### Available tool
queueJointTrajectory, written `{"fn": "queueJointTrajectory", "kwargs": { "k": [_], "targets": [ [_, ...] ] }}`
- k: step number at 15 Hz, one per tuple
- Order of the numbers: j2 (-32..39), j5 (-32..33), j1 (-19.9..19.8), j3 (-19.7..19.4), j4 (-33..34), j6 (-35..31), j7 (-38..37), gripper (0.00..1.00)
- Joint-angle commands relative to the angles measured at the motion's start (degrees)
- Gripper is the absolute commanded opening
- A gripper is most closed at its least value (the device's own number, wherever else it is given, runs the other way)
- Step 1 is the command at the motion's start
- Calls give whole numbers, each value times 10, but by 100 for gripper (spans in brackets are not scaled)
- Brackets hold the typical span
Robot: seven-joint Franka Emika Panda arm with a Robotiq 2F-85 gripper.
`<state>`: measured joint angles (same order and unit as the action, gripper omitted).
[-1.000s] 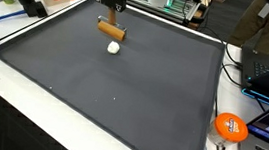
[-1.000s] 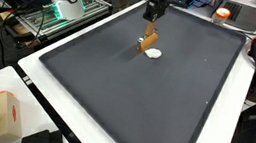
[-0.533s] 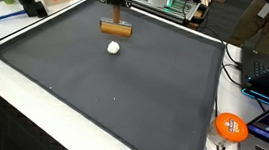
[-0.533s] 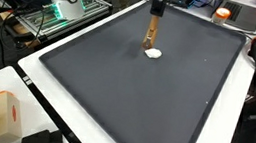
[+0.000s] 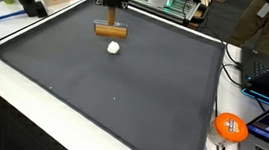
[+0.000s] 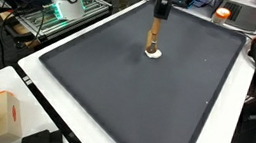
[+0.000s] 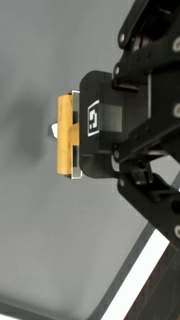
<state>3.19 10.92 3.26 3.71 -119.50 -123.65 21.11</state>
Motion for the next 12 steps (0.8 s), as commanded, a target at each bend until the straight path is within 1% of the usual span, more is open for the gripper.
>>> {"fn": "queueJointTrajectory", "kwargs": {
  "k": [1,4,7,12],
  "targets": [
    [39,42,-1,-2,26,1,36,22],
    [68,21,-3,7,41,-13,96,22],
    [96,19,-5,15,60,-35,143,22],
    [125,-7,-7,29,87,-45,217,22]
  ]
}}
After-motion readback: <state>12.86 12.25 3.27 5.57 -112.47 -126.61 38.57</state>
